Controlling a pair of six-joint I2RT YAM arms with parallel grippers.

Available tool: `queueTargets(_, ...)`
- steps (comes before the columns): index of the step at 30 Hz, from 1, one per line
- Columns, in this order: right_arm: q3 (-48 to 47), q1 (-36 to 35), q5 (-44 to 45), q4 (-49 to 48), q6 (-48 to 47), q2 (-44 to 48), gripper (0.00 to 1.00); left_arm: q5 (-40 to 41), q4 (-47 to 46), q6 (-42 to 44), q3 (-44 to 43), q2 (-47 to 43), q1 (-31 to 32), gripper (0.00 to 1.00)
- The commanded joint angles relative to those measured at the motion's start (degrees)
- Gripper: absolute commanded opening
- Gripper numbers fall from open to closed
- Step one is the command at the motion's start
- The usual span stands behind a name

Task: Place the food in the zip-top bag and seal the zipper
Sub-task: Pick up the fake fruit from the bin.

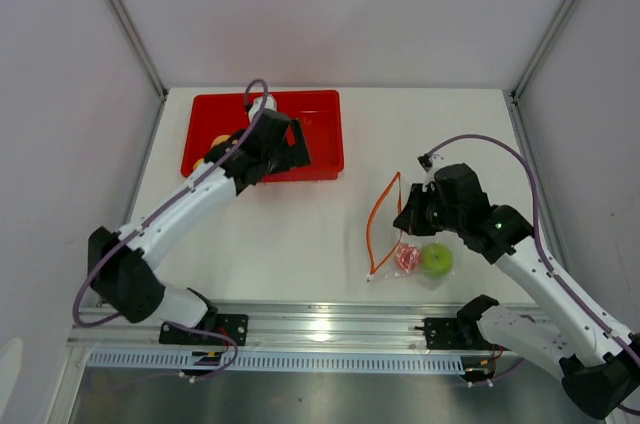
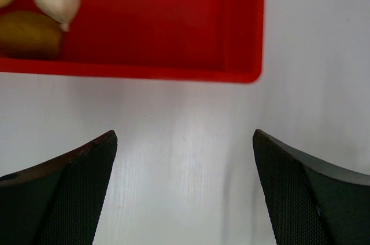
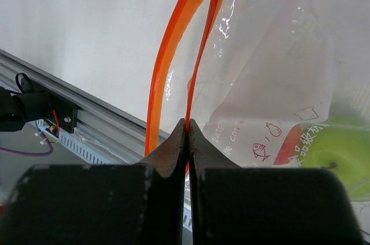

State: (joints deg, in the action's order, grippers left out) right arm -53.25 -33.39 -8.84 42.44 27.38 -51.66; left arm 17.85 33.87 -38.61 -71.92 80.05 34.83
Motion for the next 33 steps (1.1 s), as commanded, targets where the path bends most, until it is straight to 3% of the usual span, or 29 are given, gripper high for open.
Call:
queueTargets(1, 0.2, -0.2, 1.4, -1.1, -0.7, -0.9, 0.0, 6.2, 8.1, -2.8, -9.9, 8.4, -3.7, 1.0)
queueTargets(6, 0.7, -0.2, 1.7, -1.4, -1.3, -1.3, 0.0, 13.1, 25.7, -7.3, -30.1, 23.8, -7.1, 1.0)
queueTargets(7, 0.5, -0.2, 1.9, -1.2, -1.4, -1.6, 0.0, 13.3, 28.0, -8.0, -37.9, 26.4, -7.5, 0.99)
queueTargets(11, 1.0, -0.2, 2.8, -1.3, -1.9, -1.5, 0.0, 11.8, 37.5, -11.7, -49.7, 38.0, -10.6, 0.99)
queueTargets(15, 1.3, -0.1, 2.8, -1.1, -2.3, -2.6, 0.0, 6.3, 38.7, -14.2, -51.1, 44.0, -13.7, 0.99)
queueTargets(26, 3.5, -0.1, 1.8, -4.0, -2.8, -4.2, 0.0, 2.4, 35.3, -17.7, -50.0, 46.1, -20.7, 1.0)
queueTargets(33, 4.4, -0.1, 1.8, -4.9, -2.9, -4.3, 0.0, -7.8, 32.1, -15.6, -49.9, 50.6, -23.5, 0.97)
